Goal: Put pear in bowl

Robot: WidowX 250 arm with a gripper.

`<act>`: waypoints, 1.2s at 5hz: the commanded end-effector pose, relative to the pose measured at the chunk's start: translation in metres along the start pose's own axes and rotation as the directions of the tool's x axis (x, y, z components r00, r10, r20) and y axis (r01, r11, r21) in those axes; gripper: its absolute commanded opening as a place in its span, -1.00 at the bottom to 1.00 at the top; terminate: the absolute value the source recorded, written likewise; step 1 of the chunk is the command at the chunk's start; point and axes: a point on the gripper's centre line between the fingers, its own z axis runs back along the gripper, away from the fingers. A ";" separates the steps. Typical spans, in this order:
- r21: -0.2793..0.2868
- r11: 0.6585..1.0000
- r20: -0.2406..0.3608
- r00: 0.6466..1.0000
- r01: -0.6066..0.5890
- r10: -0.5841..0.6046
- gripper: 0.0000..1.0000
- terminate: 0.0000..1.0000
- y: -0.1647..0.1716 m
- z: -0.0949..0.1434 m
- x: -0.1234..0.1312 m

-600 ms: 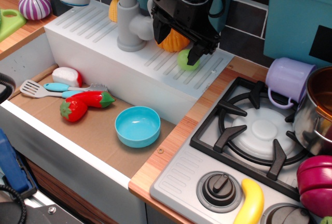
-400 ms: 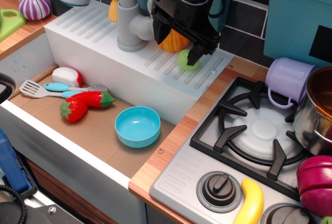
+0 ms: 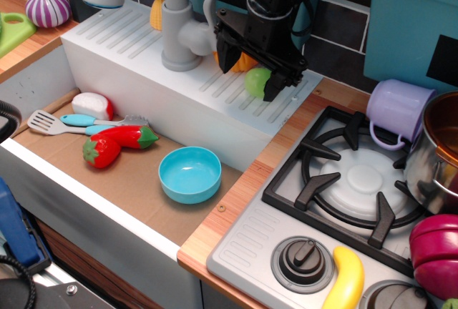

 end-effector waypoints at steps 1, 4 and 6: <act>-0.002 1.000 0.088 0.996 0.003 -0.003 1.00 -1.00 0.008 0.001 0.014; -0.023 1.000 0.184 0.983 -0.017 0.021 1.00 -1.00 0.009 -0.032 0.019; -0.065 0.996 0.208 0.975 -0.064 0.076 -1.00 -1.00 0.003 -0.044 0.022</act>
